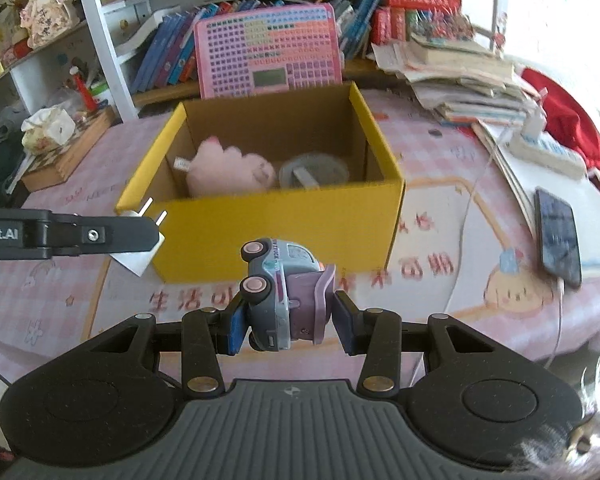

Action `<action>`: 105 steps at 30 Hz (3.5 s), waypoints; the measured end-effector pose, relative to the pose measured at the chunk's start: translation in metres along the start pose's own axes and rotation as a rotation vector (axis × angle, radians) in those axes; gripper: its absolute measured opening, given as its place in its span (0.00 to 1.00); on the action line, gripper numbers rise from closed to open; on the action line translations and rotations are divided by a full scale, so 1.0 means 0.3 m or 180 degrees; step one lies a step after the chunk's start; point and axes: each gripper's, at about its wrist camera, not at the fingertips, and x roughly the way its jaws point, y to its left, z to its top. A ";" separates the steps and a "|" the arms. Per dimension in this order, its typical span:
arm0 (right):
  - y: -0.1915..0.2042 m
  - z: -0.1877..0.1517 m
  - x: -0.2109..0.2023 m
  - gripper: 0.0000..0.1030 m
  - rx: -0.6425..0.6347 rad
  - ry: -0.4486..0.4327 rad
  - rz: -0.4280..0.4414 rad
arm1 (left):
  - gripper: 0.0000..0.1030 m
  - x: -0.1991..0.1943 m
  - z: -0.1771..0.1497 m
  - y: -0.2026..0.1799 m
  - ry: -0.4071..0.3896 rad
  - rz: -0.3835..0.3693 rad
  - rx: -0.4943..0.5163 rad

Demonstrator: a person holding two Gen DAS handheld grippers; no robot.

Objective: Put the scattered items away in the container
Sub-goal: 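Carry the cube with the left gripper while the right lowers the car into the yellow box, then open the right gripper to drop the car while the left opens to drop the cube, then withdraw both grippers from the yellow box and move toward the spray bottle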

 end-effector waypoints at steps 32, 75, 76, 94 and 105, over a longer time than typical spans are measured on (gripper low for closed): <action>-0.038 0.507 0.493 0.40 -0.0754 0.0198 0.0551 | 0.24 0.401 0.214 -0.007 0.0301 0.0784 0.0780; -0.003 0.545 0.573 0.78 -0.0830 0.0298 0.0689 | 0.84 0.334 0.205 -0.033 0.0077 0.1287 0.0912; -0.006 0.543 0.558 0.78 -0.0808 0.0275 0.0688 | 0.84 0.318 0.205 -0.033 0.0046 0.1299 0.0907; -0.030 0.368 0.237 0.81 -0.0327 -0.0498 0.0221 | 0.92 0.010 0.081 -0.005 -0.0523 0.1496 0.0503; 0.029 0.188 0.110 0.88 -0.0262 -0.0724 -0.0176 | 0.92 -0.099 0.034 0.049 -0.0723 0.1693 0.0347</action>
